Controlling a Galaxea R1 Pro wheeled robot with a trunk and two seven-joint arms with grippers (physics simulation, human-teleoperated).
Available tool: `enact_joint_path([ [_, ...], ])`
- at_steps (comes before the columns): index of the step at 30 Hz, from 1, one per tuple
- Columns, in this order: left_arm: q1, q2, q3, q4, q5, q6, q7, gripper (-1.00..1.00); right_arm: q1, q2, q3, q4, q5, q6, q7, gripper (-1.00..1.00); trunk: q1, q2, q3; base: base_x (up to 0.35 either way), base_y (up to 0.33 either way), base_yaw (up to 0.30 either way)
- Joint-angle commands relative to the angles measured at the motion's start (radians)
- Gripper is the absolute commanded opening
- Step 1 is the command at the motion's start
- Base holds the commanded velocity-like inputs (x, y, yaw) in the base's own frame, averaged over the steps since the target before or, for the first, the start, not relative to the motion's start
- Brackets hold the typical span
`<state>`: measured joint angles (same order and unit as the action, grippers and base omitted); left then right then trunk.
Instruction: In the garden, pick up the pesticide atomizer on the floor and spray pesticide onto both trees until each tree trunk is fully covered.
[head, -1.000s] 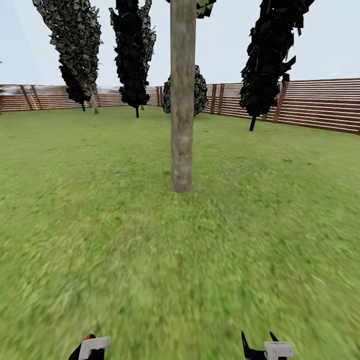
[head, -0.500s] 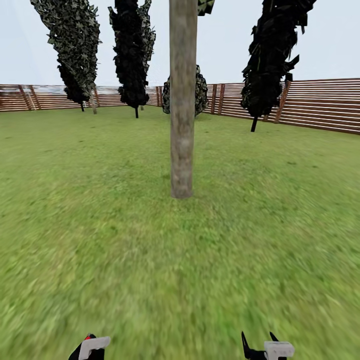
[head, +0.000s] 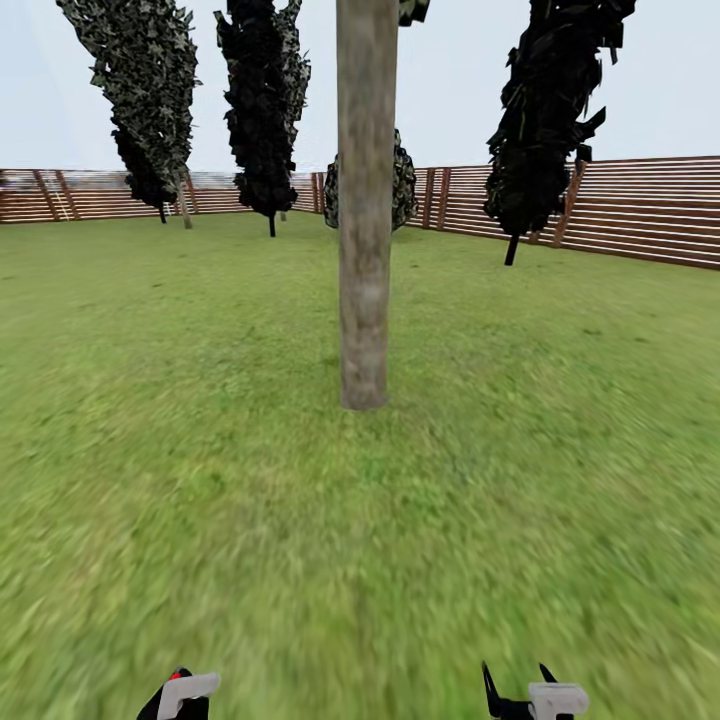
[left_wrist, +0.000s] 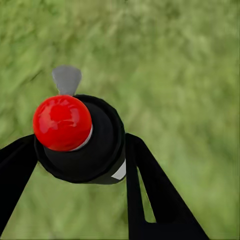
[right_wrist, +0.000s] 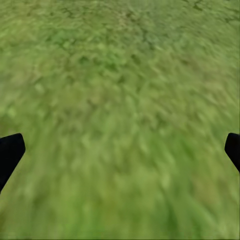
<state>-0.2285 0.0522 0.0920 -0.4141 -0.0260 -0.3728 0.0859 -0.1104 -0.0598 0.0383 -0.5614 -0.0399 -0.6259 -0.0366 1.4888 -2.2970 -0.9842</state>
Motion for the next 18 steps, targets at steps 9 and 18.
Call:
enact_joint_path([
  [9,0.0,0.0,0.0,0.0,0.0,0.0,0.0,-1.0,0.0,0.0,0.0,0.0,0.0,0.0,0.0,1.0,0.0,0.0,0.0,0.338,0.0,0.0],
  [18,0.0,0.0,0.0,0.0,0.0,0.0,0.0,-1.0,0.0,0.0,0.0,0.0,0.0,0.0,0.0,1.0,0.0,0.0,0.0,0.338,0.0,0.0],
])
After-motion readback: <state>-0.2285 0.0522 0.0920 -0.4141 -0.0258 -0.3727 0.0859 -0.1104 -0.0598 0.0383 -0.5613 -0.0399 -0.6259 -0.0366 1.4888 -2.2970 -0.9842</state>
